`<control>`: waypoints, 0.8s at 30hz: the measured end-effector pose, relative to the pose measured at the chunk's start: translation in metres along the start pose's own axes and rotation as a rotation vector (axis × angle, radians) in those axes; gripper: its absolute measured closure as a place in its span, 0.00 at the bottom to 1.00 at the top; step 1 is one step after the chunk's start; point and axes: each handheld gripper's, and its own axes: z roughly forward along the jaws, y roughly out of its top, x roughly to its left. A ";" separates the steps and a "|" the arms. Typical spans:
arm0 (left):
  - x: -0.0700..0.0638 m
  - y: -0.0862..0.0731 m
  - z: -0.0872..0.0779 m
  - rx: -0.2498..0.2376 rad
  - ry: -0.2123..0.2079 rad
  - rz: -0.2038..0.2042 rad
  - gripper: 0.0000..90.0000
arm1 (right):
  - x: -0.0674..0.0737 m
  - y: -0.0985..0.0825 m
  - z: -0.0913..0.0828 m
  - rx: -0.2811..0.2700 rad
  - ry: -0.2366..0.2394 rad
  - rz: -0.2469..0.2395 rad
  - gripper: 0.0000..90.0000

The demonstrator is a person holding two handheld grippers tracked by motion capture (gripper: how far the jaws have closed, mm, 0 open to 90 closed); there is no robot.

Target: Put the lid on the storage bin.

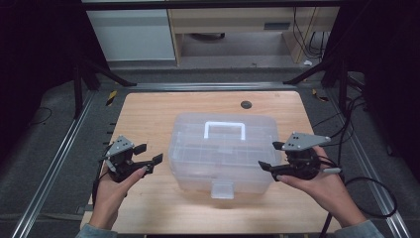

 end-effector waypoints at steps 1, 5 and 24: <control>0.000 -0.001 0.001 0.002 -0.001 0.001 0.28 | 0.001 -0.002 0.001 -0.002 -0.001 -0.001 0.29; -0.002 -0.004 0.005 0.010 -0.007 0.000 0.28 | 0.004 -0.009 0.003 -0.011 -0.006 -0.001 0.29; -0.004 -0.011 0.012 0.027 -0.014 0.001 0.26 | 0.005 -0.010 0.004 0.000 -0.024 -0.037 0.24</control>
